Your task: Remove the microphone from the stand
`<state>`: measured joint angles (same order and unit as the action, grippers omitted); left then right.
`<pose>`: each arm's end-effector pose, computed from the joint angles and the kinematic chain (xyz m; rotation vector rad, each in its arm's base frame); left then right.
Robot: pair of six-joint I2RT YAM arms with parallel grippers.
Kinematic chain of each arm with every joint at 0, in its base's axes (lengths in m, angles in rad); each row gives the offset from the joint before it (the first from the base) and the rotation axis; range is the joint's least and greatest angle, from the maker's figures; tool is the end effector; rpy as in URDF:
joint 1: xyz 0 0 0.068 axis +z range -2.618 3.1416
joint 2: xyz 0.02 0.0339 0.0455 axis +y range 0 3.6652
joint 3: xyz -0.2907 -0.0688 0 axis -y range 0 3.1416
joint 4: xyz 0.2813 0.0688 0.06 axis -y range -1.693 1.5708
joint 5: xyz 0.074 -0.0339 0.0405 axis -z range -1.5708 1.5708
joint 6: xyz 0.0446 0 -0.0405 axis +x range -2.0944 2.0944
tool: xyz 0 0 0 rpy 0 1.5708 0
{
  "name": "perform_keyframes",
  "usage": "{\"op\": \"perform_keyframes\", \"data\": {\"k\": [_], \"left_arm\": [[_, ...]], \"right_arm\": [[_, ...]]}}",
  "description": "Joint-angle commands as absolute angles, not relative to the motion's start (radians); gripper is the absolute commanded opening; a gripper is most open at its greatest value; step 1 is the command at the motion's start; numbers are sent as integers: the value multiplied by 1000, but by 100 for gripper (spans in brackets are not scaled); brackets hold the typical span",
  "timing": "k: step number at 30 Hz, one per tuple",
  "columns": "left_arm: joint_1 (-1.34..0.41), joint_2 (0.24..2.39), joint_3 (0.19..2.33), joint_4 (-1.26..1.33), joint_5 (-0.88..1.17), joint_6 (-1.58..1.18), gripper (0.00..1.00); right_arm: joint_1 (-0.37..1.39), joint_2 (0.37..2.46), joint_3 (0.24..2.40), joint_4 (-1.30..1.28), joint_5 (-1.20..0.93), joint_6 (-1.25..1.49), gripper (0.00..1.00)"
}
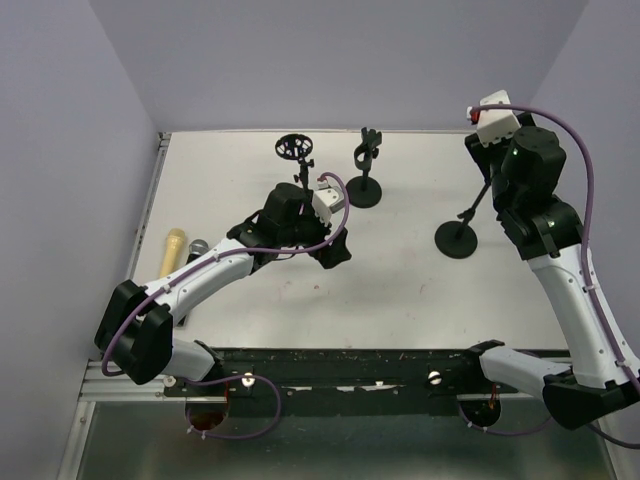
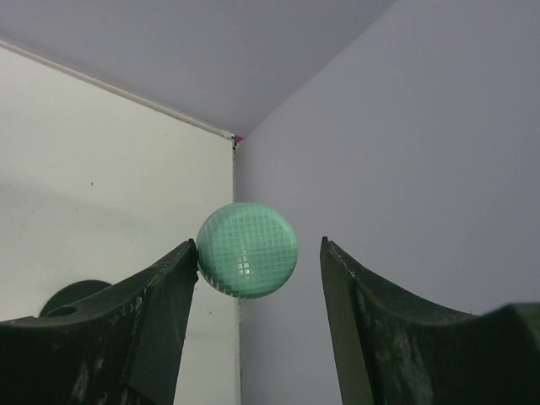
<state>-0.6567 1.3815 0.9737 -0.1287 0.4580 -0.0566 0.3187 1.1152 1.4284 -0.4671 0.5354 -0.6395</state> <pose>0.2615 -0.2264 0.2843 0.9117 1.9783 -0.9005 0.2467 0.0574 0.5011 -0.4308 1.6993 -0.6956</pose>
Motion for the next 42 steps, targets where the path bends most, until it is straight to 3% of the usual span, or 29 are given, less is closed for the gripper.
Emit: {"op": "perform_keyframes", "data": {"k": [1, 7, 20, 30, 38, 42], "left_arm": [[-661, 1362, 969, -112, 486, -55, 99], [-663, 1362, 971, -115, 486, -54, 99], [-663, 1359, 969, -106, 492, -64, 99], [-663, 1368, 982, -86, 468, -72, 99], [-651, 1359, 1045, -130, 192, -185, 99], [-566, 1329, 1071, -141, 355, -207, 98]], "right_arm": [[307, 1118, 1482, -466, 548, -621, 68], [296, 1108, 1421, -457, 535, -617, 66], [290, 1114, 1440, -389, 479, -609, 27], [290, 1045, 1545, -546, -70, -471, 16], [290, 1017, 1511, -468, -489, -416, 16], [290, 1064, 1496, -338, -676, -312, 16]]}}
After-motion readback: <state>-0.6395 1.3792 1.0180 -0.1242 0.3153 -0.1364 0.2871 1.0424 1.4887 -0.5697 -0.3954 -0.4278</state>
